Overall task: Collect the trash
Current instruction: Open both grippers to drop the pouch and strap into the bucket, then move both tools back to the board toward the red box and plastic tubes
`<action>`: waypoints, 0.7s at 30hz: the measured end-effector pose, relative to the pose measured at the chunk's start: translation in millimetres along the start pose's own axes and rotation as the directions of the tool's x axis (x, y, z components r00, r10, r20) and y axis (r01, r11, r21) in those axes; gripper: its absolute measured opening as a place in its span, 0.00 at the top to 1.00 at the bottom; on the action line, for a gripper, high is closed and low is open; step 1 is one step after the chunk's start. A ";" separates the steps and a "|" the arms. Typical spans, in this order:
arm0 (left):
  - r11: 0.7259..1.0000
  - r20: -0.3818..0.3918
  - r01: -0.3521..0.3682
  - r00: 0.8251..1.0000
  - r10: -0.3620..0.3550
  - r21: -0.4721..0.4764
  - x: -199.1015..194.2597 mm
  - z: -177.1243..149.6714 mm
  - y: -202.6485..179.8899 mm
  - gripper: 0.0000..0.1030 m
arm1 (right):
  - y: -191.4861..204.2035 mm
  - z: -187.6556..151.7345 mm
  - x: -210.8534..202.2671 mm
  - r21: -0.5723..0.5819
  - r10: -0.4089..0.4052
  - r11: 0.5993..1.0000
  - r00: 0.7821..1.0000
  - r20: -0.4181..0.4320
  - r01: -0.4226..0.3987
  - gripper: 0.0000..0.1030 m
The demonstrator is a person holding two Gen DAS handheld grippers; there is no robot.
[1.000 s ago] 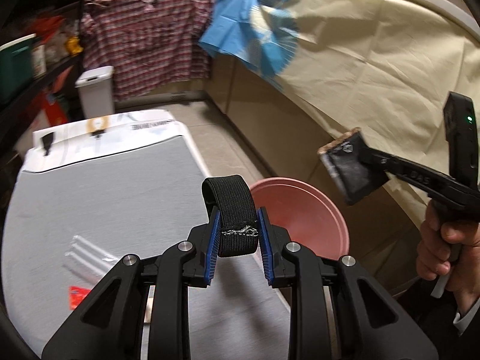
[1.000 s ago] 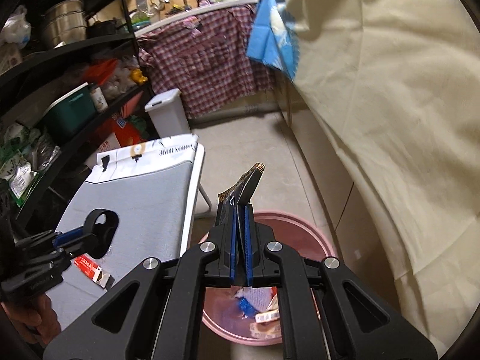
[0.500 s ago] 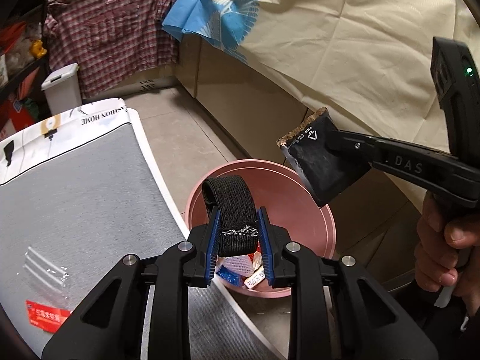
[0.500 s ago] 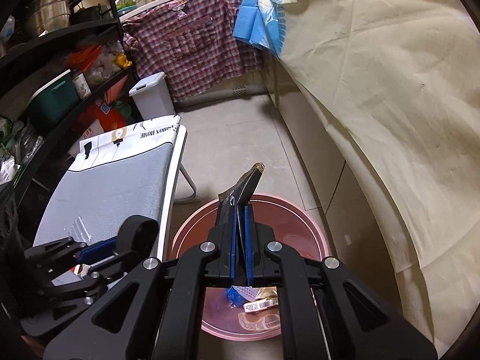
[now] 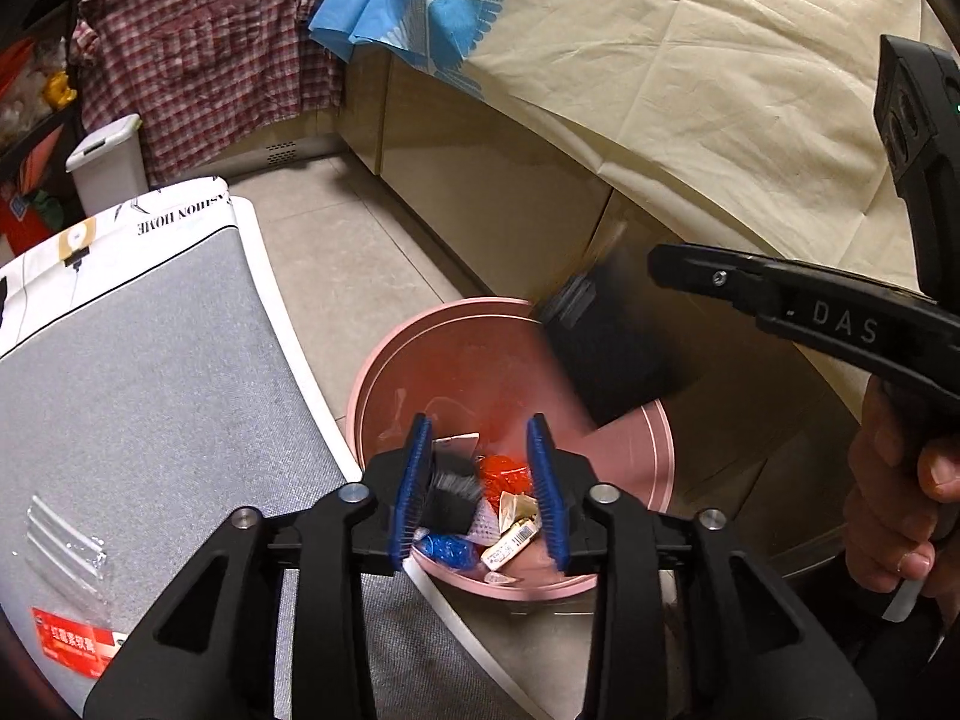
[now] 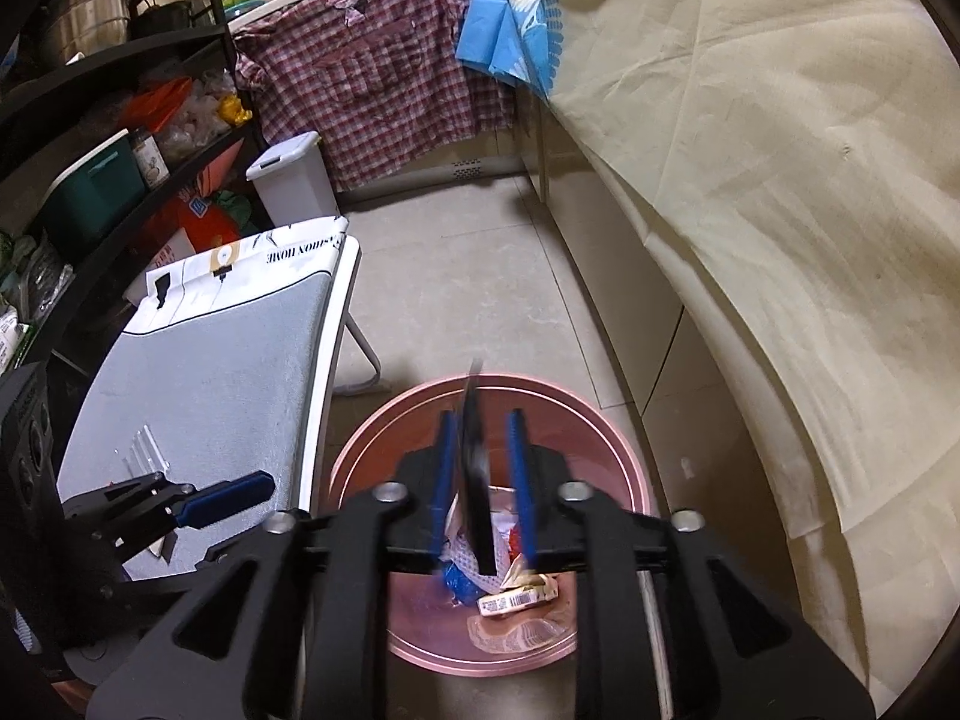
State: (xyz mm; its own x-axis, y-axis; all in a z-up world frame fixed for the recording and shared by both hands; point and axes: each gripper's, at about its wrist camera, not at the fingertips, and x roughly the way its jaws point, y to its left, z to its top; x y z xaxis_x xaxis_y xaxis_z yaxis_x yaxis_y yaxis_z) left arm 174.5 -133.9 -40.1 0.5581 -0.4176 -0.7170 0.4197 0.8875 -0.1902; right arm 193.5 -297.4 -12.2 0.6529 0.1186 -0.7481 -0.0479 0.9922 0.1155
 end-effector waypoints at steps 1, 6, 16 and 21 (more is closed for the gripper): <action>1.000 0.001 0.001 1.000 -0.001 -0.001 -0.7 -0.1 0.4 0.67 | 0.2 -0.1 -0.8 -0.001 -0.002 1.000 1.000 0.004 0.002 0.69; 1.000 0.012 -0.006 1.000 0.006 -0.009 -7.4 -1.2 4.6 0.67 | 1.4 -1.7 -3.4 -0.008 -0.001 1.000 1.000 0.014 0.001 0.69; 0.997 0.067 -0.043 0.997 0.048 -0.069 -43.9 -6.7 40.1 0.67 | 30.6 -4.6 -16.3 -0.078 0.060 0.995 0.996 0.073 -0.055 0.69; 0.985 0.081 -0.113 0.989 0.124 -0.131 -69.7 -15.4 74.5 0.67 | 61.4 -9.3 -20.0 -0.134 0.122 0.985 0.988 0.092 -0.109 0.69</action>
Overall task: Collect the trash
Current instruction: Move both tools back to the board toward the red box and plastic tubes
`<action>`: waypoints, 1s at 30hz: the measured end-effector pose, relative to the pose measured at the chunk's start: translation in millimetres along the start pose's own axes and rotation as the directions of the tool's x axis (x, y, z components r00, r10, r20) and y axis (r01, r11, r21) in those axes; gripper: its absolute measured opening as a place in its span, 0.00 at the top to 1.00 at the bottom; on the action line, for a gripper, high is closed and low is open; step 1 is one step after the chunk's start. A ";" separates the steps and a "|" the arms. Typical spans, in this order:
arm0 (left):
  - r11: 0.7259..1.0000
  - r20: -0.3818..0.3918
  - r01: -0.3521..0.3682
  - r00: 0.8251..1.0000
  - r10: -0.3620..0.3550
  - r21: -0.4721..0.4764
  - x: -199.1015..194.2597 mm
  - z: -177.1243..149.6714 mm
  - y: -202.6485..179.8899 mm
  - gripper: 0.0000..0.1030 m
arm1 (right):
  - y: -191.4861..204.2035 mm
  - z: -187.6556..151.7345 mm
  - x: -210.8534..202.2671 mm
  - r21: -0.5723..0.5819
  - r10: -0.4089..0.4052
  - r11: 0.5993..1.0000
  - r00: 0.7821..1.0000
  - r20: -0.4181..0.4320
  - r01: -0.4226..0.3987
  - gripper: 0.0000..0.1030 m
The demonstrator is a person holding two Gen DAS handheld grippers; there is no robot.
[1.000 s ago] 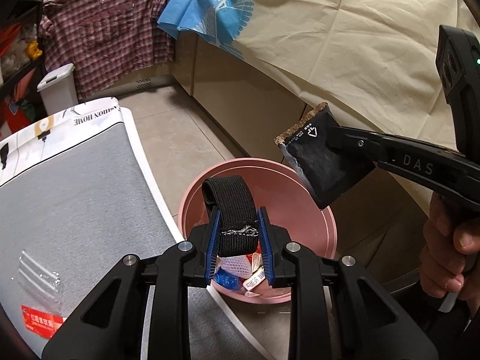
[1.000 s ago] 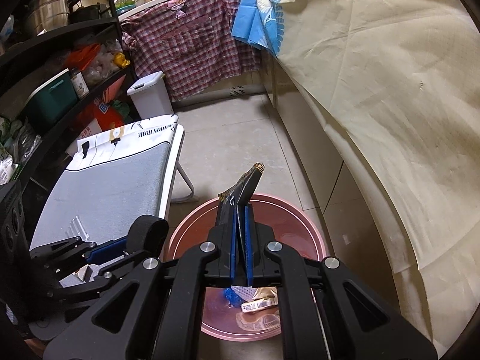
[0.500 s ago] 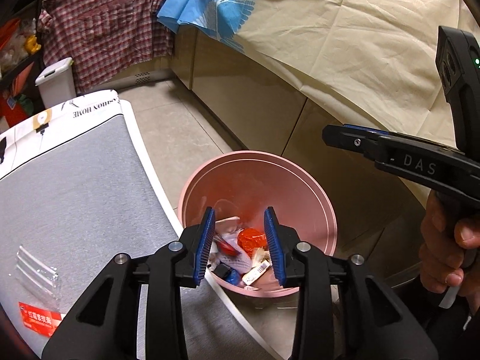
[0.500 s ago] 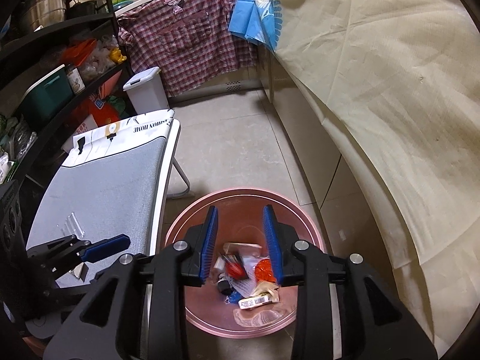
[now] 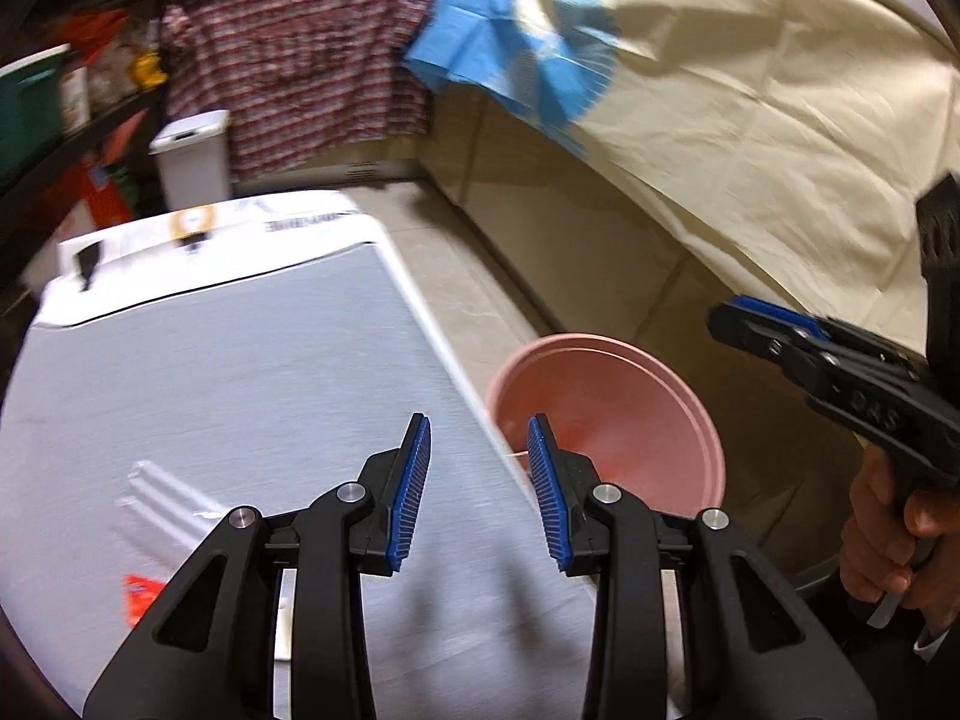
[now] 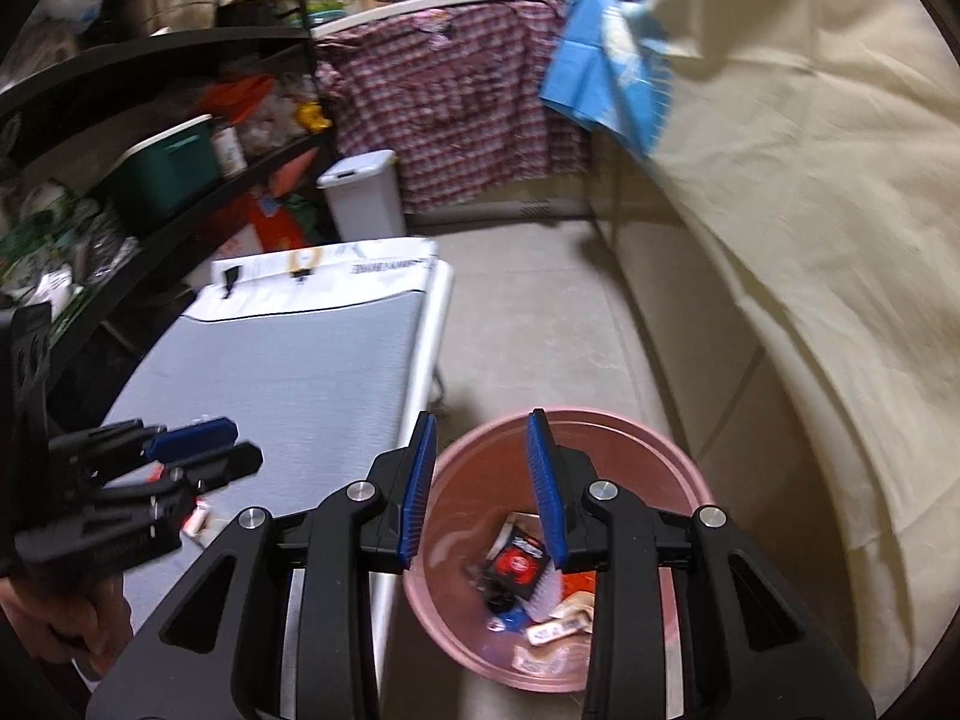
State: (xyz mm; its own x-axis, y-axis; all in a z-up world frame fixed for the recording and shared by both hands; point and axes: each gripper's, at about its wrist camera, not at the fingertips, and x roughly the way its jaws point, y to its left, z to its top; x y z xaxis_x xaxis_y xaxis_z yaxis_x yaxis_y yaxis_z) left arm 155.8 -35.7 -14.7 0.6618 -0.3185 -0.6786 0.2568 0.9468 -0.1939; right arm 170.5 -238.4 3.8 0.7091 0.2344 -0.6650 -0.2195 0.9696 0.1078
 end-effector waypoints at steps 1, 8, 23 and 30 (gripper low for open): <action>1.000 0.003 -0.012 1.000 0.012 -0.010 -3.4 0.0 7.6 0.67 | 7.3 0.2 0.7 -0.009 0.014 1.000 1.000 0.005 -0.014 0.69; 0.991 0.017 -0.111 0.993 0.113 -0.071 -37.9 -8.2 69.0 0.67 | 63.8 -10.1 13.3 -0.099 0.118 0.988 0.993 -0.007 -0.119 0.69; 0.935 0.053 -0.239 0.964 0.261 -0.261 -123.7 -21.2 174.8 0.67 | 172.1 -52.8 70.8 -0.256 0.284 0.914 0.947 -0.149 -0.314 0.44; 0.928 0.052 -0.240 0.963 0.265 -0.285 -126.3 -22.3 188.7 0.67 | 199.9 -72.0 101.4 -0.309 0.297 0.875 0.918 -0.263 -0.372 0.33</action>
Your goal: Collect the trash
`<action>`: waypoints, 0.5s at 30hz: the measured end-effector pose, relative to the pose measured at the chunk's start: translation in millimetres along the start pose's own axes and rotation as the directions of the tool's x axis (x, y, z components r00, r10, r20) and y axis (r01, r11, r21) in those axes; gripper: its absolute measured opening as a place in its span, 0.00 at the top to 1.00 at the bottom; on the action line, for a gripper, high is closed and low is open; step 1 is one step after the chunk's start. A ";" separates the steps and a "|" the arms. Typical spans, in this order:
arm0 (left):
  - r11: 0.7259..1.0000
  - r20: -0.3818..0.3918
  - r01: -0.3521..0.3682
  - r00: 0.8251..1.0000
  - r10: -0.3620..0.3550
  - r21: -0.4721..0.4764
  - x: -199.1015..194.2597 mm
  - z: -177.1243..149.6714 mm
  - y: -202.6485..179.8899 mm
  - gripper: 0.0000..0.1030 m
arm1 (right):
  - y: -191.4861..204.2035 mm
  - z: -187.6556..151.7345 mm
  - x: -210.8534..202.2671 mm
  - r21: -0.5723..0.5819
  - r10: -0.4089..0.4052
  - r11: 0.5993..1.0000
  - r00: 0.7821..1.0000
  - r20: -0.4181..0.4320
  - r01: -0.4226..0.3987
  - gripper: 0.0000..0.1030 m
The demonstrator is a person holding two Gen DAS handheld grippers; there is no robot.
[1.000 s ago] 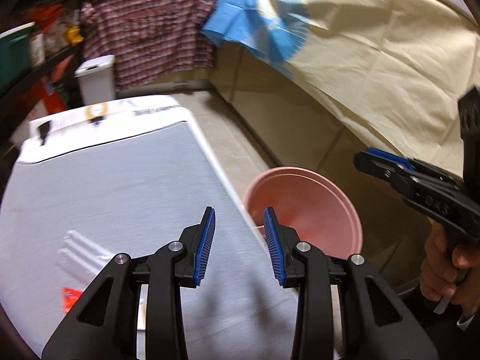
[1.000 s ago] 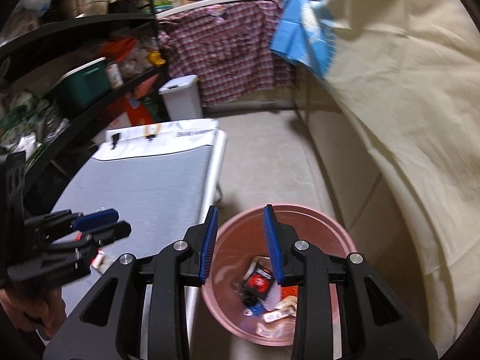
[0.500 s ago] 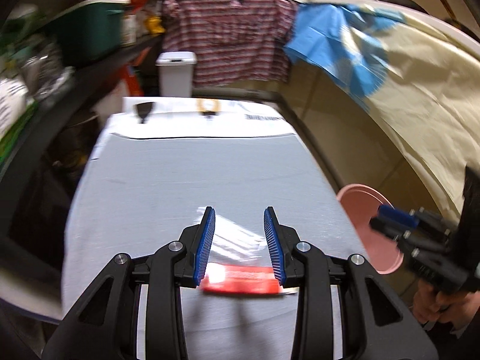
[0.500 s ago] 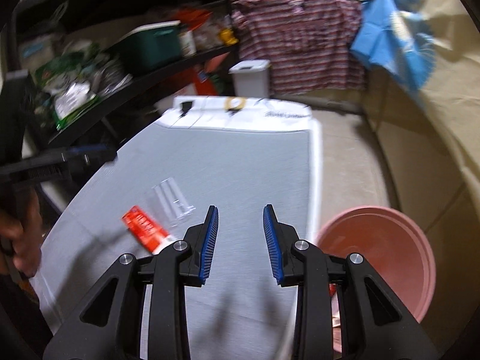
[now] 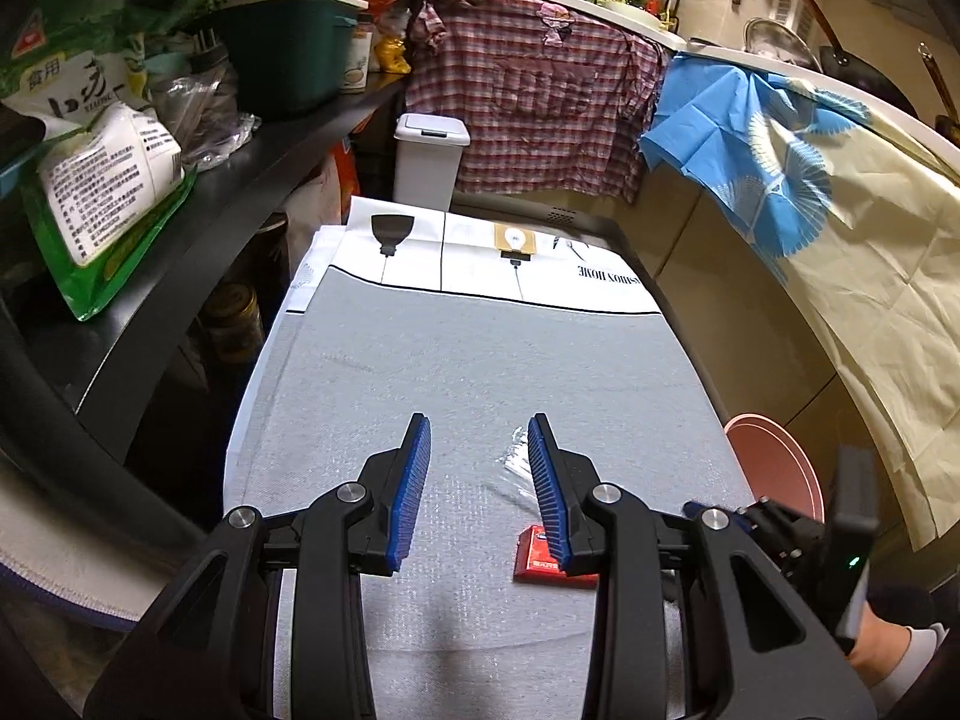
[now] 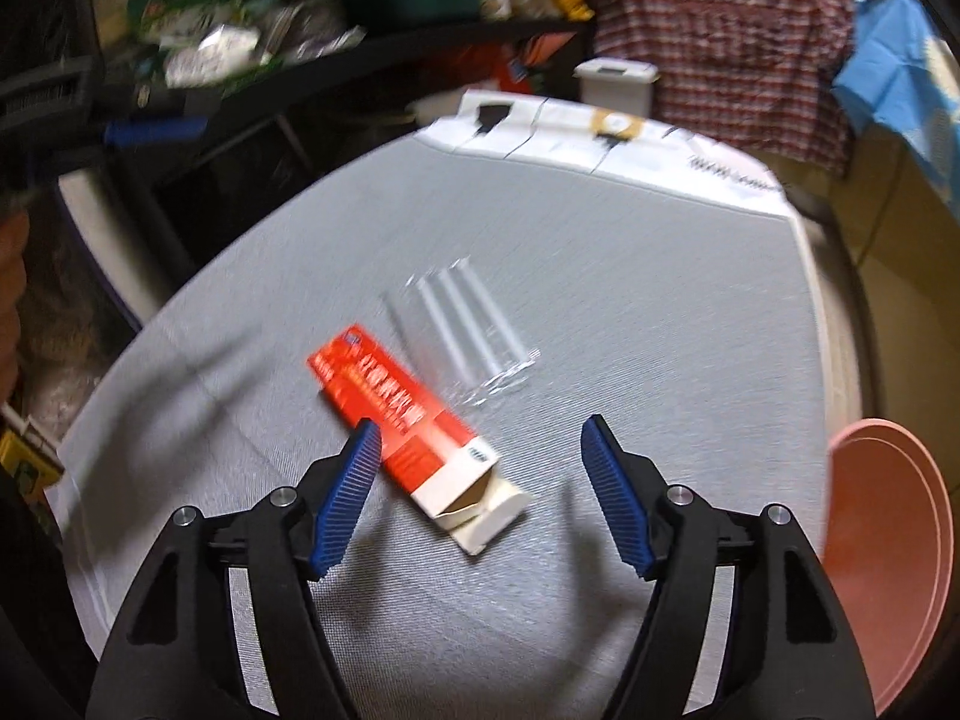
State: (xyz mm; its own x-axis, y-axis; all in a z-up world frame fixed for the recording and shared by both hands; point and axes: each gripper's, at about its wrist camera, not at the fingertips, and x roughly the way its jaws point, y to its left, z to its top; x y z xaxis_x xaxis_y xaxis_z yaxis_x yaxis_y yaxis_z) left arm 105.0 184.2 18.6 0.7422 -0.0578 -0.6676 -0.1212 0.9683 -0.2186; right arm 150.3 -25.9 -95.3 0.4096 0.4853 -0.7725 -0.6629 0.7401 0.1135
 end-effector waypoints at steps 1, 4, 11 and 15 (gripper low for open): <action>1.000 -0.003 0.000 1.000 0.000 0.000 1.6 0.0 0.7 0.67 | 3.1 -1.2 6.8 -0.016 0.008 1.000 1.000 -0.025 -0.008 0.31; 1.000 -0.008 -0.001 1.000 0.001 0.003 5.7 -0.3 0.1 0.67 | 10.8 -2.5 17.1 -0.046 0.029 0.998 0.998 -0.062 -0.032 0.31; 1.000 -0.026 -0.006 1.000 0.006 0.003 16.0 -3.2 1.7 0.67 | 32.8 -9.3 19.6 -0.177 0.005 0.984 0.997 -0.074 -0.019 0.61; 1.000 -0.043 -0.006 0.999 0.006 -0.001 22.8 -5.6 -0.2 0.67 | 32.3 -14.2 11.9 -0.195 0.015 0.980 0.997 -0.072 -0.029 0.65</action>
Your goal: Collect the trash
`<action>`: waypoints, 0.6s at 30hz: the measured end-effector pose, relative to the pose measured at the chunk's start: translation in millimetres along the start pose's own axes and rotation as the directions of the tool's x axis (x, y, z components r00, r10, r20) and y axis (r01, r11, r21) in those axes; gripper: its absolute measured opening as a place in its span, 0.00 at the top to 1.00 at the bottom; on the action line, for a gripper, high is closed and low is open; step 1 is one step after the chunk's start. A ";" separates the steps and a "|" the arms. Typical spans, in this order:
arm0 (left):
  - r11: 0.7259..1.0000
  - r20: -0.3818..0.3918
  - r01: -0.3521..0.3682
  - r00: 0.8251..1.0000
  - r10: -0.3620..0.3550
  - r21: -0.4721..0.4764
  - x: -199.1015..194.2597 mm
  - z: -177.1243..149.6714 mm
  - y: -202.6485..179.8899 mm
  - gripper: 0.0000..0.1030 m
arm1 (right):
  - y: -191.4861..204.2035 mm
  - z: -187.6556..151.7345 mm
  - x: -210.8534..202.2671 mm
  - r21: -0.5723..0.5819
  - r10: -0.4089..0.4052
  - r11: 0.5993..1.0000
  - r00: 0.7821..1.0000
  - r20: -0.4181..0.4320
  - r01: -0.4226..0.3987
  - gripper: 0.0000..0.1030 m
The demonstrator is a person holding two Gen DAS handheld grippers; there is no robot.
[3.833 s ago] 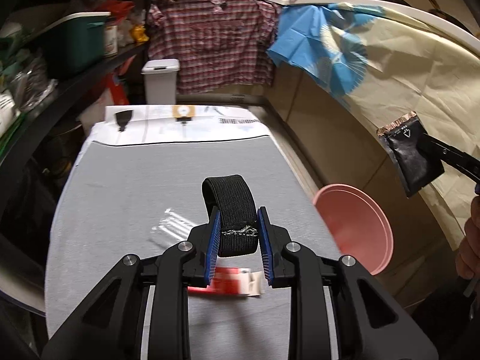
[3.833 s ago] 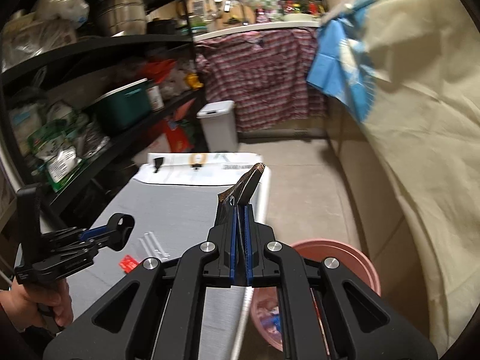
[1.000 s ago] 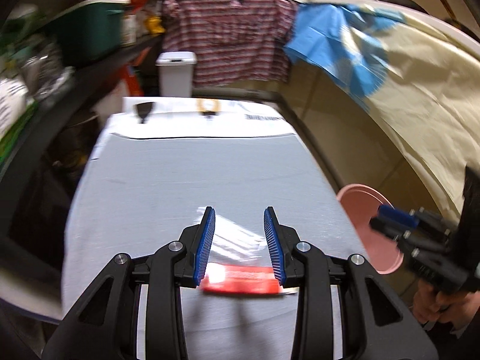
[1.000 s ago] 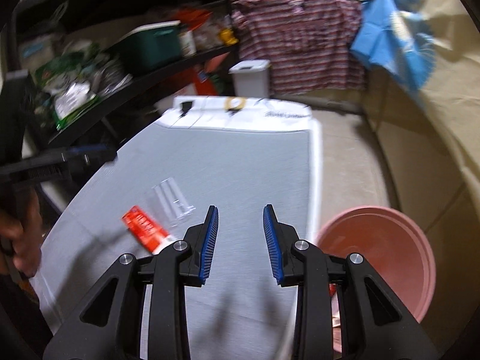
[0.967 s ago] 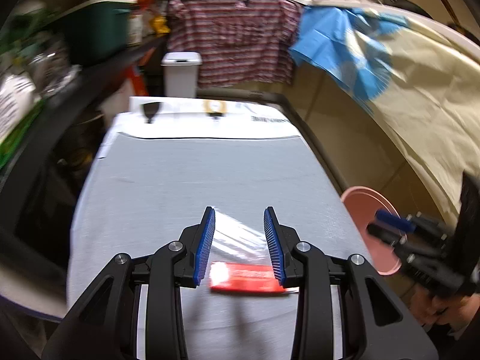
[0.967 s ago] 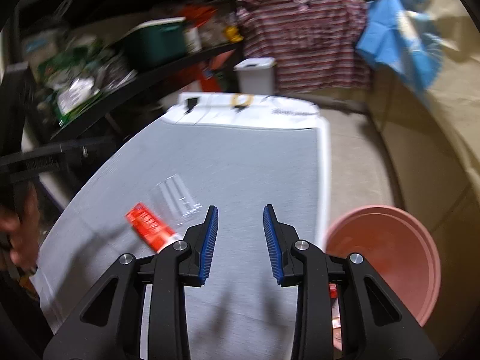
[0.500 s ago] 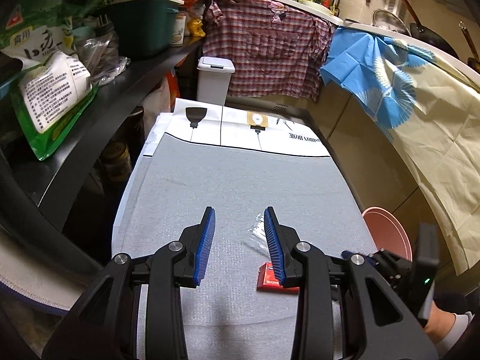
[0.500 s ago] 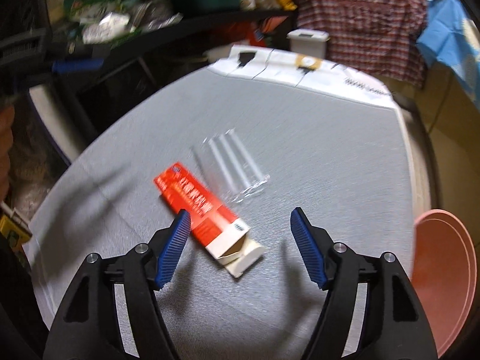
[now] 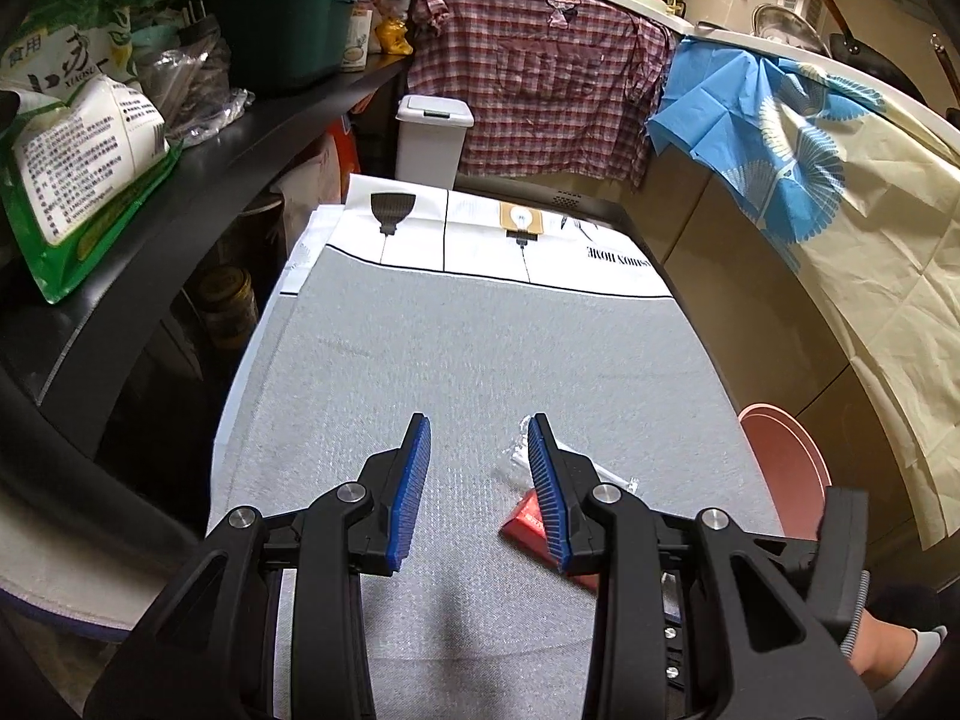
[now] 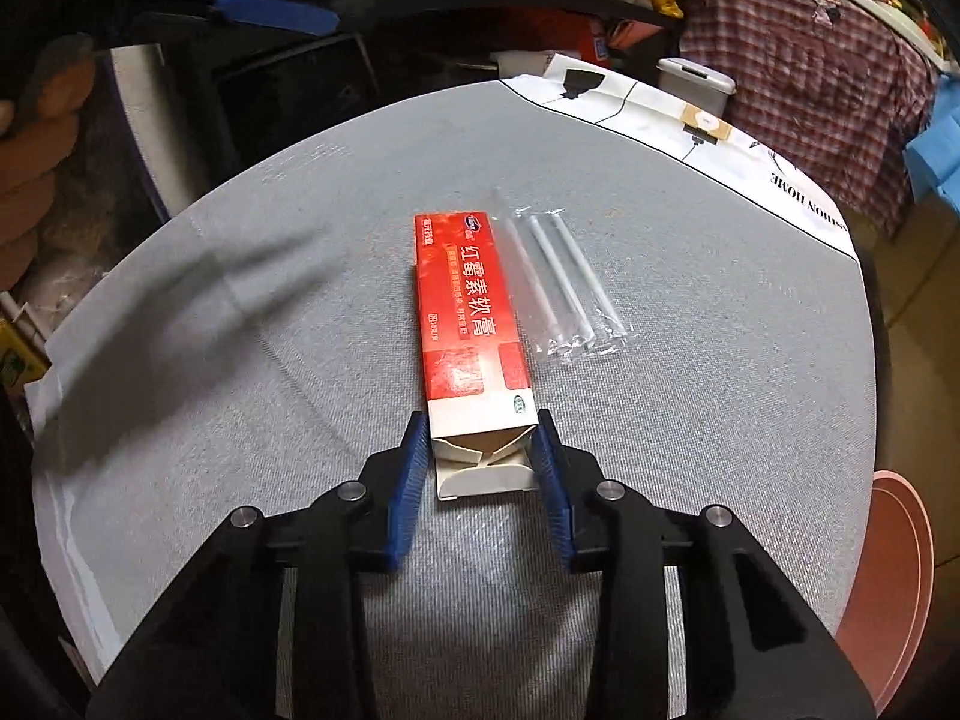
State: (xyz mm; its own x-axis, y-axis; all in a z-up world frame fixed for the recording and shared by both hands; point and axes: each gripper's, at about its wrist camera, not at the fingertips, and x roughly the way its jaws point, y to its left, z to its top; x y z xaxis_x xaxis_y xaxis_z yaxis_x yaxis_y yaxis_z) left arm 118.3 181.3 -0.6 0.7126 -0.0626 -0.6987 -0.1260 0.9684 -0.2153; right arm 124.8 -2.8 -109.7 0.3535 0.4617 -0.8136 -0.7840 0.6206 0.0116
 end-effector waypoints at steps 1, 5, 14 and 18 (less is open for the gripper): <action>1.000 -0.008 0.003 1.000 -0.003 -0.003 3.0 -1.2 -0.8 0.67 | -0.6 -1.3 -2.0 -0.003 0.001 1.000 1.000 0.000 -0.001 0.65; 0.999 -0.056 0.028 0.998 -0.030 -0.024 21.0 -9.2 -4.8 0.67 | -2.8 -7.2 -11.8 -0.010 0.001 1.000 1.000 0.000 -0.001 0.66; 0.991 -0.151 0.100 0.982 -0.113 -0.088 69.8 -29.1 -21.8 0.67 | -32.0 -11.4 -29.7 0.085 -0.047 0.995 0.999 0.009 0.046 0.65; 0.982 -0.159 0.106 0.979 -0.131 -0.157 84.1 -32.2 -20.3 0.67 | -46.6 -12.8 -36.1 0.133 -0.083 0.988 0.996 0.018 0.080 0.65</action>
State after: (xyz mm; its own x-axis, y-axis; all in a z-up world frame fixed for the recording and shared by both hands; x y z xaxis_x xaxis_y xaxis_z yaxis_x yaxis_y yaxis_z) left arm 158.5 148.6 -77.0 0.6039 -0.2264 -0.7642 -0.1567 0.9064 -0.3923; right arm 142.1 -56.6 -88.3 0.4269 0.4199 -0.8009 -0.6781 0.7346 0.0237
